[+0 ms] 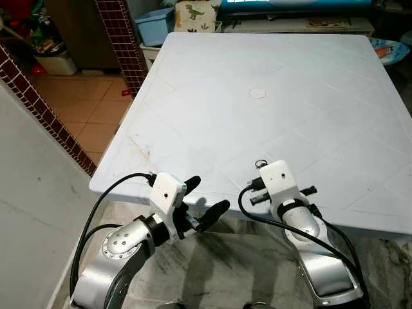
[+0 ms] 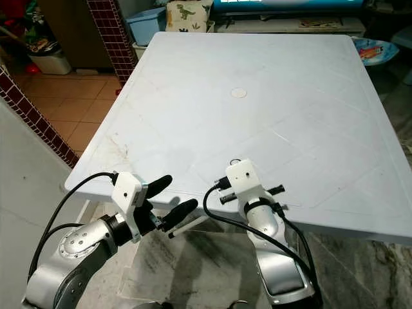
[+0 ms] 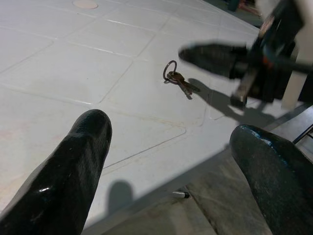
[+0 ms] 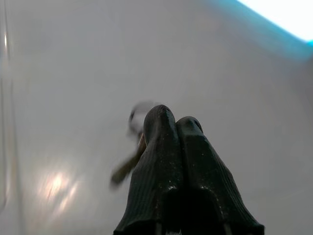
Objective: Hang keys on a hook
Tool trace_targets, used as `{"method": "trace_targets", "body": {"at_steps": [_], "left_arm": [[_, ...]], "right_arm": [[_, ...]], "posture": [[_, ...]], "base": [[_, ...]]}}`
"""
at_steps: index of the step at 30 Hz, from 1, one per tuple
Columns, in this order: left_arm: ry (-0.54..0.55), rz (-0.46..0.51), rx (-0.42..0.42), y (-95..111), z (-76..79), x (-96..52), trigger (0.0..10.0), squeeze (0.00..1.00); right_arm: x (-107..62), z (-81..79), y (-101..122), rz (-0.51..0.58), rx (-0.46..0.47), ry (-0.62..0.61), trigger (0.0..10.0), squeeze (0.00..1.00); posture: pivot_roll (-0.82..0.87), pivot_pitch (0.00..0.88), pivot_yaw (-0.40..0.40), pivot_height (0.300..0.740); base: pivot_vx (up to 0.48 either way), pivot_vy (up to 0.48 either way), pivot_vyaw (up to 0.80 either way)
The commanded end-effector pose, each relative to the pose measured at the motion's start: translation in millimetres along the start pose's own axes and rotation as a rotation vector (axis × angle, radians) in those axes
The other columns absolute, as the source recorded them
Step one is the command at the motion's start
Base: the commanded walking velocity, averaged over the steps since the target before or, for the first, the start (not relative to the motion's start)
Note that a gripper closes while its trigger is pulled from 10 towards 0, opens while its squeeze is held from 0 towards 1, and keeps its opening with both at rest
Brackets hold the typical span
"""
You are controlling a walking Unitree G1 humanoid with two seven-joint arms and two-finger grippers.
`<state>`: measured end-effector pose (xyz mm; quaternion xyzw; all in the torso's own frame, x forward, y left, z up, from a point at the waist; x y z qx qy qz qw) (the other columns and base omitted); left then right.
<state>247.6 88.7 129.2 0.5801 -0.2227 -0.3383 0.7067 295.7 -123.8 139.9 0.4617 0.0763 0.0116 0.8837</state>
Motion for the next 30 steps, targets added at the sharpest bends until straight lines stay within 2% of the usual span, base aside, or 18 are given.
{"method": "trace_targets", "body": {"at_steps": [1, 5, 8, 9, 10, 11, 12, 14, 30], "left_arm": [[0.013, -0.006, 0.012, -0.2, -3.2, -2.5, 10.0, 0.00], [0.014, -0.006, 0.013, -0.2, -3.1, -2.5, 10.0, 0.00], [0.013, -0.007, 0.014, -0.3, -3.1, -2.4, 10.0, 0.00], [0.012, -0.008, 0.015, -0.3, -3.0, -2.4, 10.0, 0.00], [0.011, -0.009, 0.015, -0.2, -3.0, -2.4, 10.0, 0.00], [0.011, -0.010, 0.016, -0.3, -3.3, -2.1, 10.0, 0.00], [0.010, -0.010, 0.016, -0.3, -3.4, -1.9, 10.0, 0.00], [0.008, -0.013, 0.017, -0.7, -3.3, -1.5, 10.0, 0.00], [0.001, -0.019, 0.010, -2.1, -1.8, -1.6, 10.0, 0.00]], "right_arm": [[-1.6, 0.0, 14.1, 0.075, -0.022, -0.020, 0.0, 0.00], [-0.8, 3.0, 19.8, 0.103, -0.034, -0.039, 0.0, 0.00], [0.3, 1.9, 15.4, 0.070, -0.027, -0.032, 0.0, 0.00], [0.6, 1.0, 11.8, 0.045, 0.004, -0.026, 3.1, 0.00], [0.7, 0.6, 9.2, 0.030, 0.019, -0.023, 9.2, 1.00], [1.1, 0.3, 7.4, 0.020, 0.028, -0.022, 9.2, 1.00], [1.6, -0.8, 4.7, 0.003, 0.046, -0.014, 10.0, 1.00], [2.2, -4.0, -2.7, -0.041, 0.081, -0.001, 10.0, 1.00], [-0.8, -5.8, -16.0, -0.138, 0.085, 0.019, 10.0, 1.00]], "posture": [[0.05, 0.126, 0.093, 0.740], [0.05, 0.121, 0.094, 0.740], [0.05, 0.121, 0.094, 0.740], [0.05, 0.121, 0.094, 0.740], [0.05, 0.121, 0.094, 0.740], [0.05, 0.116, 0.093, 0.740], [0.05, 0.116, 0.093, 0.740], [0.05, 0.115, 0.093, 0.740], [0.05, 0.116, 0.091, 0.740]], "base": [[0.000, 0.000, 0.00], [0.000, 0.000, 0.00], [0.000, 0.000, 0.00], [0.000, 0.000, 0.00], [0.000, 0.000, 0.00], [0.000, 0.000, 0.00], [0.000, 0.000, 0.00], [0.000, 0.000, 0.00], [0.000, 0.000, 0.00]]}}
Point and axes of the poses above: a point about 5 cm out from each wrist's last joint towards the gripper, its own x axis pointing out of the wrist towards the gripper, its own y axis along the axis of the wrist's last joint, z = x × y, the point moved 1 cm from there along x, pointing out of the wrist towards the gripper, and after that the axes turned 6 degrees about -x, right-handed, at the moved point
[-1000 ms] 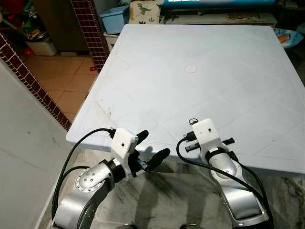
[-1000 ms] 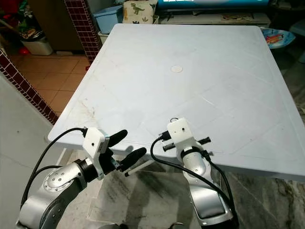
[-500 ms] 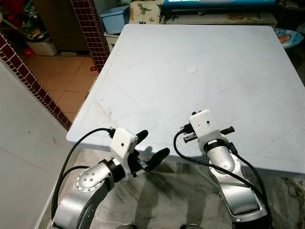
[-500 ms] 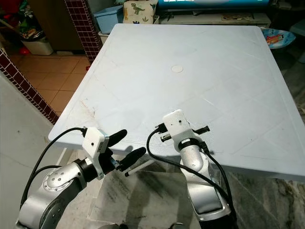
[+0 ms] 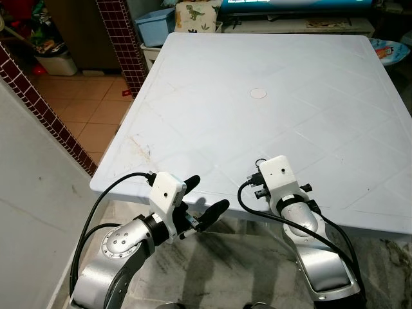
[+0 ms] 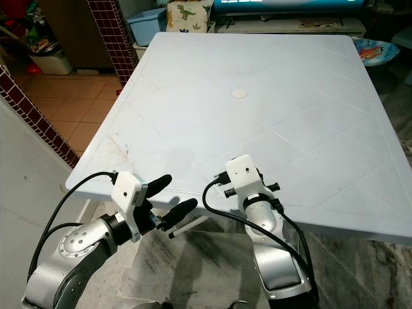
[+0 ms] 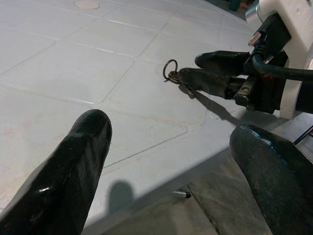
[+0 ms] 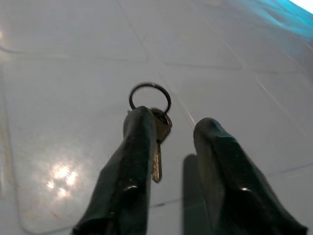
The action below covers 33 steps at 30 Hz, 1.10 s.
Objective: Hang keys on a hook
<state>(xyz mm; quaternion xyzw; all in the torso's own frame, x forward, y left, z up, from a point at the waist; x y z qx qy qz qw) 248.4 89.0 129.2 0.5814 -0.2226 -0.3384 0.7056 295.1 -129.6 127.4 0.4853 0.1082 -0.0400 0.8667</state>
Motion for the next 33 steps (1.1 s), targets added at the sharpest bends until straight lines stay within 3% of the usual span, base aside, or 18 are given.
{"method": "trace_targets", "body": {"at_steps": [1, 15, 16, 17, 18, 19, 20, 23, 24, 25, 26, 27, 33], "left_arm": [[0.001, -0.019, 0.007, -2.6, -1.1, -2.0, 10.0, 0.00], [-0.004, -0.021, 0.005, -3.0, 0.9, -1.6, 10.0, 0.00], [-0.004, -0.021, 0.004, -3.1, 0.9, -1.7, 10.0, 0.00], [-0.004, -0.021, 0.005, -2.7, 0.8, -1.5, 10.0, 0.00], [-0.005, -0.021, 0.007, -1.8, 0.4, -0.9, 10.0, 0.00], [-0.005, -0.021, 0.007, -1.8, 0.4, -0.9, 10.0, 0.00], [-0.004, -0.020, 0.008, -1.5, 0.2, -1.1, 10.0, 0.00], [0.002, -0.018, 0.008, -1.0, -0.9, -1.8, 10.0, 0.00], [0.002, -0.019, 0.008, -1.3, -0.9, -2.0, 10.0, 0.00], [0.002, -0.019, 0.007, -1.7, -0.6, -2.2, 10.0, 0.00], [0.002, -0.020, 0.007, -1.9, -0.4, -2.3, 10.0, 0.00], [0.001, -0.020, 0.006, -2.4, 0.6, -2.4, 10.0, 0.00], [0.000, -0.020, 0.003, -2.5, 1.0, -2.1, 10.0, 0.00]], "right_arm": [[-0.9, -4.1, -3.3, -0.026, 0.026, 0.011, 10.0, 1.00], [3.0, -14.1, -11.1, -0.103, 0.177, 0.070, 10.0, 1.00], [3.4, -14.9, -11.5, -0.108, 0.182, 0.073, 10.0, 0.95], [4.2, -15.9, -11.5, -0.113, 0.186, 0.079, 10.0, 0.49], [5.2, -17.5, -12.0, -0.125, 0.193, 0.090, 10.0, 0.11], [5.2, -17.5, -12.0, -0.125, 0.193, 0.090, 10.0, 0.11], [5.1, -19.1, -13.2, -0.134, 0.200, 0.100, 10.0, 0.00], [4.7, -22.1, -16.4, -0.150, 0.212, 0.118, 10.0, 0.00], [4.4, -23.2, -18.0, -0.161, 0.221, 0.124, 6.1, 0.00], [4.1, -24.1, -19.4, -0.171, 0.230, 0.128, 3.6, 0.00], [4.1, -24.5, -20.3, -0.177, 0.235, 0.131, 3.6, 0.00], [3.9, -24.9, -21.1, -0.181, 0.243, 0.136, 0.0, 0.00], [3.5, -25.8, -22.0, -0.192, 0.260, 0.145, 0.0, 0.00]], "posture": [[0.05, 0.116, 0.091, 0.740], [0.05, 0.123, 0.091, 0.740], [0.05, 0.123, 0.091, 0.740], [0.05, 0.130, 0.090, 0.740], [0.05, 0.141, 0.089, 0.740], [0.05, 0.141, 0.089, 0.740], [0.05, 0.143, 0.088, 0.740], [0.06, 0.137, 0.086, 0.740], [0.05, 0.138, 0.085, 0.740], [0.05, 0.138, 0.085, 0.740], [0.05, 0.138, 0.085, 0.740], [0.05, 0.141, 0.084, 0.740], [0.05, 0.141, 0.084, 0.740]], "base": [[0.000, 0.000, 0.00], [0.000, 0.000, 0.00], [0.000, 0.000, 0.00], [0.000, 0.000, 0.00], [0.000, 0.000, 0.00], [0.000, 0.000, 0.00], [0.000, 0.000, 0.00], [0.000, 0.000, 0.00], [0.000, 0.000, 0.00], [0.000, 0.000, 0.00], [0.000, 0.000, 0.00], [0.000, 0.000, 0.00], [0.000, 0.000, 0.00]]}}
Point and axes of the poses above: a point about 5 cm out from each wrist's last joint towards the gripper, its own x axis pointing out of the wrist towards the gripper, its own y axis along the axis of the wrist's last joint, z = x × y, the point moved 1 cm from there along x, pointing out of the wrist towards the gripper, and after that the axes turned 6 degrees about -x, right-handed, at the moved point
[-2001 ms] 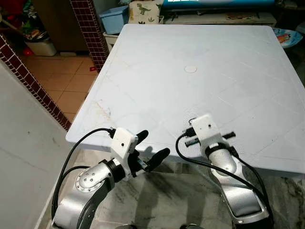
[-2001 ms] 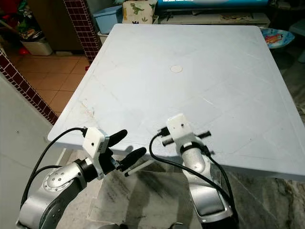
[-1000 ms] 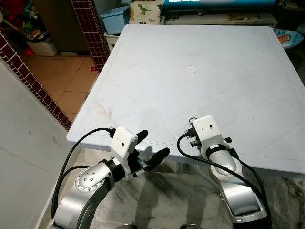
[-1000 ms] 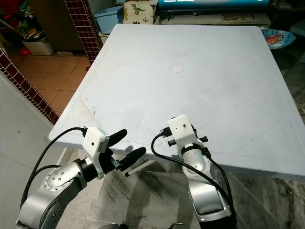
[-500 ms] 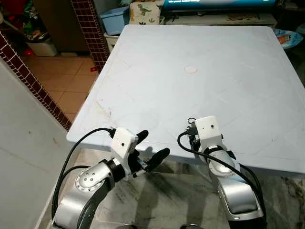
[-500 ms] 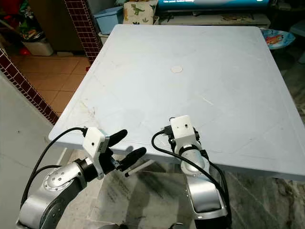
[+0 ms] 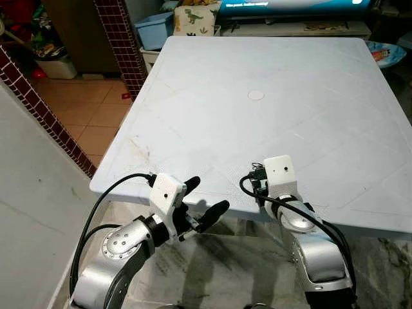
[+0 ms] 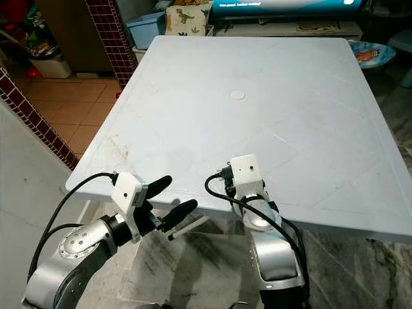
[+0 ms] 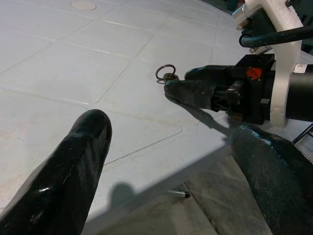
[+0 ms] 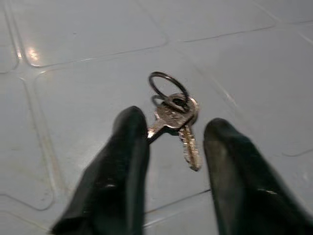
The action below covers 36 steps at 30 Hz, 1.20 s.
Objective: Hang keys on a hook
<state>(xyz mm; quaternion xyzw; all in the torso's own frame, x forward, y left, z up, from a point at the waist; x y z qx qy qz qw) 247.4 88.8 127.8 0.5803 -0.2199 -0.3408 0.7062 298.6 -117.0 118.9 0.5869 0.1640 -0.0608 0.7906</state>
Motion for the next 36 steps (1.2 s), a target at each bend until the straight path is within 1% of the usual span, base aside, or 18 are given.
{"method": "trace_targets", "body": {"at_steps": [1, 15, 30, 36], "left_arm": [[-0.001, -0.014, 0.009, -0.8, 0.6, -1.5, 10.0, 0.00], [0.001, -0.018, 0.009, -1.6, 0.6, -1.8, 10.0, 0.00], [0.003, -0.018, 0.013, -1.7, 0.6, -1.6, 10.0, 0.00], [0.010, -0.014, 0.018, -0.9, -1.2, -1.3, 10.0, 0.00]], "right_arm": [[0.3, -5.5, -24.4, -0.121, 0.015, 0.030, 0.0, 0.00], [0.6, -5.4, -27.3, -0.144, 0.044, 0.035, 0.0, 0.00], [2.0, -3.8, -28.4, -0.147, 0.045, 0.024, 0.0, 0.00], [5.4, -1.6, -20.7, -0.113, 0.028, 0.002, 0.0, 0.00]], "posture": [[0.05, 0.141, 0.084, 0.740], [0.05, 0.134, 0.084, 0.740], [0.05, 0.131, 0.086, 0.740], [0.06, 0.123, 0.086, 0.740]], "base": [[0.000, 0.000, 0.00], [0.000, 0.000, 0.00], [0.000, 0.000, 0.00], [0.000, 0.000, 0.00]]}}
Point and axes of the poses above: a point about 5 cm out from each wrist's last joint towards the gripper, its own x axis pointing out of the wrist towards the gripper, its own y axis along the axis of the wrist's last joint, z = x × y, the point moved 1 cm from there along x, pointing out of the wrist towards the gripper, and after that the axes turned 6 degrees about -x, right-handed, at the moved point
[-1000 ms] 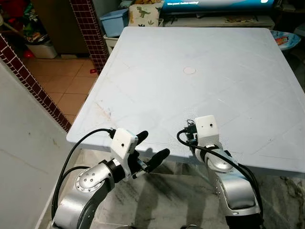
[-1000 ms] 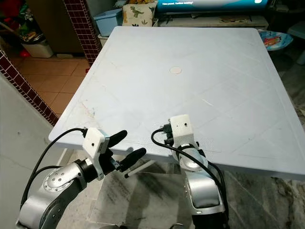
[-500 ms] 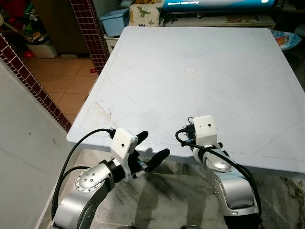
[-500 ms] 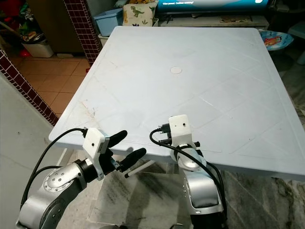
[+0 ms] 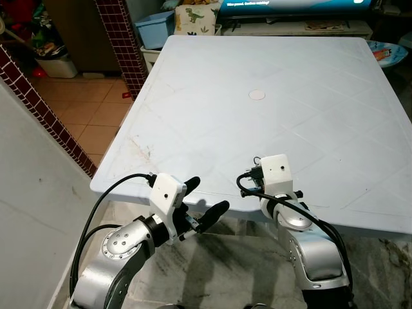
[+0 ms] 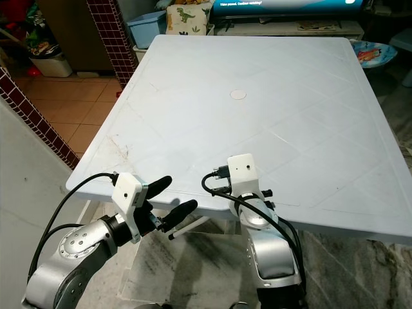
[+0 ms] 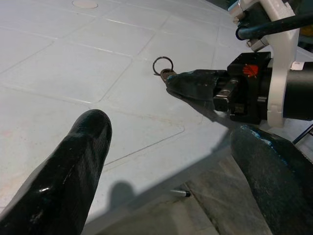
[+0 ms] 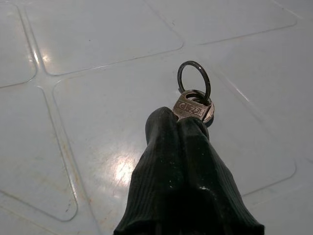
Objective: Hang keys on a hook
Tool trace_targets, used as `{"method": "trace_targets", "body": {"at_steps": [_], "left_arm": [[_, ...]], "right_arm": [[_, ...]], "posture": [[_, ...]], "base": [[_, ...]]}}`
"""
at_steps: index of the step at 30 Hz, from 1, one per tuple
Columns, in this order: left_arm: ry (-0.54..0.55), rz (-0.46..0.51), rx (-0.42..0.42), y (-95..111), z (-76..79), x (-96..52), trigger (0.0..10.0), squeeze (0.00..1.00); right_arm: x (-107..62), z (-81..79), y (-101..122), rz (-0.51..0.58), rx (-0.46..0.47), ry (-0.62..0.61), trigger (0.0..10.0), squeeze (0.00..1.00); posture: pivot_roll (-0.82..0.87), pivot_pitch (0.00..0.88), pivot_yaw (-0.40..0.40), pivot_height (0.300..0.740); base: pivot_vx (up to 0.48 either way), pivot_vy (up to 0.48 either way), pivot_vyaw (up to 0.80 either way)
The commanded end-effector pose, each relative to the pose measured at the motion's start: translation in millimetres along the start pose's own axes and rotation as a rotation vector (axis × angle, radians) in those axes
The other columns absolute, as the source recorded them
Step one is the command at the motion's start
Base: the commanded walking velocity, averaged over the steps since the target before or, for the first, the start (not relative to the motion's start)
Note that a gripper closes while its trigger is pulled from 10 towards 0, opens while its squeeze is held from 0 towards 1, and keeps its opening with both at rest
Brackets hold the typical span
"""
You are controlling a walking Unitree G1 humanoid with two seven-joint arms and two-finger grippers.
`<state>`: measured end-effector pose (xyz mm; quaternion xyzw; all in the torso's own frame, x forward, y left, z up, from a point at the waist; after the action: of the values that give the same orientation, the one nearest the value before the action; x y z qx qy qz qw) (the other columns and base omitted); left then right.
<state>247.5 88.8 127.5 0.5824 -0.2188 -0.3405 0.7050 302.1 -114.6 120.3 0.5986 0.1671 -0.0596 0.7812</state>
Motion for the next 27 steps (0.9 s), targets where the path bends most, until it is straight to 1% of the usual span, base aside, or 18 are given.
{"method": "trace_targets", "body": {"at_steps": [1, 3, 4, 7, 16, 19, 20, 21, 22, 23, 27], "left_arm": [[0.012, -0.008, 0.017, -0.1, -1.6, -1.5, 10.0, 0.00], [0.018, -0.004, 0.019, 0.6, -2.3, -1.6, 10.0, 0.00], [0.026, 0.003, 0.022, 1.8, -3.6, -1.6, 10.0, 0.00], [0.035, 0.008, 0.025, 2.7, -5.2, -1.7, 10.0, 0.00], [0.043, 0.019, 0.029, 5.2, -7.3, -0.5, 10.0, 0.00], [0.043, 0.017, 0.028, 4.3, -7.0, -0.8, 10.0, 0.00], [0.041, 0.017, 0.028, 4.1, -6.6, -0.6, 10.0, 0.00], [0.040, 0.016, 0.027, 3.9, -6.1, -0.4, 10.0, 0.00], [0.039, 0.016, 0.026, 3.8, -5.7, -0.3, 10.0, 0.00], [0.037, 0.014, 0.024, 3.4, -5.0, 0.0, 10.0, 0.00], [0.030, 0.010, 0.021, 2.6, -4.0, -0.2, 10.0, 0.00]], "right_arm": [[2.9, 1.0, -20.0, -0.094, -0.012, -0.021, 0.0, 0.00], [3.4, 2.0, -15.0, -0.065, -0.036, -0.032, 0.0, 0.00], [3.4, 2.7, -5.7, -0.008, -0.079, -0.046, 0.0, 0.00], [2.4, 1.9, 9.9, 0.082, -0.151, -0.066, 0.0, 0.00], [2.1, -1.9, 25.0, 0.168, -0.202, -0.072, 0.0, 0.00], [1.0, -1.8, 31.5, 0.213, -0.273, -0.085, 0.0, 0.00], [1.1, -1.3, 31.2, 0.210, -0.275, -0.088, 4.1, 0.00], [1.5, -0.8, 29.1, 0.196, -0.266, -0.088, 6.2, 0.00], [1.9, -0.1, 26.9, 0.180, -0.255, -0.089, 9.2, 0.78], [2.5, 1.0, 21.8, 0.151, -0.225, -0.085, 10.0, 1.00], [3.0, 2.8, 16.5, 0.123, -0.204, -0.091, 10.0, 1.00]], "posture": [[0.06, 0.123, 0.086, 0.740], [0.06, 0.120, 0.089, 0.740], [0.06, 0.120, 0.089, 0.740], [0.06, 0.119, 0.091, 0.740], [0.06, 0.130, 0.092, 0.740], [0.06, 0.130, 0.092, 0.740], [0.05, 0.125, 0.090, 0.740], [0.05, 0.125, 0.090, 0.740], [0.05, 0.125, 0.090, 0.740], [0.05, 0.125, 0.090, 0.740], [0.05, 0.128, 0.091, 0.740]], "base": [[0.000, 0.000, 0.00], [0.000, 0.000, 0.00], [0.000, 0.000, 0.00], [0.000, 0.000, 0.00], [0.000, 0.000, 0.00], [0.000, 0.000, 0.00], [0.000, 0.000, 0.00], [0.000, 0.000, 0.00], [0.000, 0.000, 0.00], [0.000, 0.000, 0.00], [0.000, 0.000, 0.00]]}}
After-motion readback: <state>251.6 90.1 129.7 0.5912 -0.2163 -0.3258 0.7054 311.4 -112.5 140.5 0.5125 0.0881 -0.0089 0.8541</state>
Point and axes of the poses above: a point about 5 cm out from each wrist's last joint towards the gripper, its own x axis pointing out of the wrist towards the gripper, its own y axis along the axis of the wrist's last joint, z = x × y, the point moved 1 cm from there along x, pointing out of the wrist towards the gripper, and after that the axes turned 6 degrees about -x, right-handed, at the moved point
